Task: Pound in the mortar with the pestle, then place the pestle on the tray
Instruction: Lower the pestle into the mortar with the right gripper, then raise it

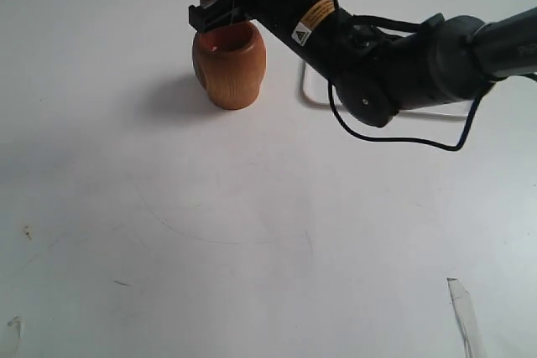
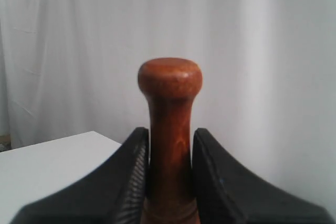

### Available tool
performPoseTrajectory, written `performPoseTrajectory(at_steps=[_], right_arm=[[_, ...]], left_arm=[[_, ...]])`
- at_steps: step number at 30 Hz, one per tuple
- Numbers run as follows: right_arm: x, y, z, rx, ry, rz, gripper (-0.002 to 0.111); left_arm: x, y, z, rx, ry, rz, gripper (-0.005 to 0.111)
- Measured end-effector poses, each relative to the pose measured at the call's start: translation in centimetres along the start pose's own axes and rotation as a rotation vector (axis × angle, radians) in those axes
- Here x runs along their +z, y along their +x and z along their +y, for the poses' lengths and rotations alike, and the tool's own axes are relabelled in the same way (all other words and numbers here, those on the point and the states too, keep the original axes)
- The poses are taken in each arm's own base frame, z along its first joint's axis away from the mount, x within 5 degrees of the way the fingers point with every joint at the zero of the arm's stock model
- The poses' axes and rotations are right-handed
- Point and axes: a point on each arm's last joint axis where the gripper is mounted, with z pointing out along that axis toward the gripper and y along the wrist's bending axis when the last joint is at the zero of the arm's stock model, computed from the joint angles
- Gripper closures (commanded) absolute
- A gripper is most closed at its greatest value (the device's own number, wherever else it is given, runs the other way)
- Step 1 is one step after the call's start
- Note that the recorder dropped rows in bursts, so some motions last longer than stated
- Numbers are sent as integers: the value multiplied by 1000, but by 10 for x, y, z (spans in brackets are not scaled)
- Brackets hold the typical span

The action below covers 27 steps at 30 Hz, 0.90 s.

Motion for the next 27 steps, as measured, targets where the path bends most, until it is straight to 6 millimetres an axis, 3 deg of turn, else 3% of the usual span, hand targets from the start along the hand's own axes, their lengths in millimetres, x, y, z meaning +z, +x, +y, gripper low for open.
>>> performPoseTrajectory(at_steps=[5,9,10,12,15,17,18,20,22,24,27], right_arm=[[6,5,-1,-53,4,49,108],[4,44,-4,-60,27,128,108],[0,71,-7,-46,47,177,108],[1,81,-7,-43,49,126,108],[2,75,-2,-68,-7,74,108],[4,50,0,-106,-27,30,108],[8,14,1,-145,-23,-38,108],[14,-39,1,-180,-11,-135,108],[16,-62,1,-195,-2,-179,108],[18,-49,0,-195,-1,-117,108],[21,4,-3,-182,-4,50,108]], left_arm=[[0,0,0,0,0,0,107],[0,0,0,0,0,0,107],[0,0,0,0,0,0,107],[0,0,0,0,0,0,107],[0,0,0,0,0,0,107],[0,0,0,0,0,0,107],[0,0,0,0,0,0,107],[0,0,0,0,0,0,107],[0,0,0,0,0,0,107],[0,0,0,0,0,0,107],[0,0,0,0,0,0,107]])
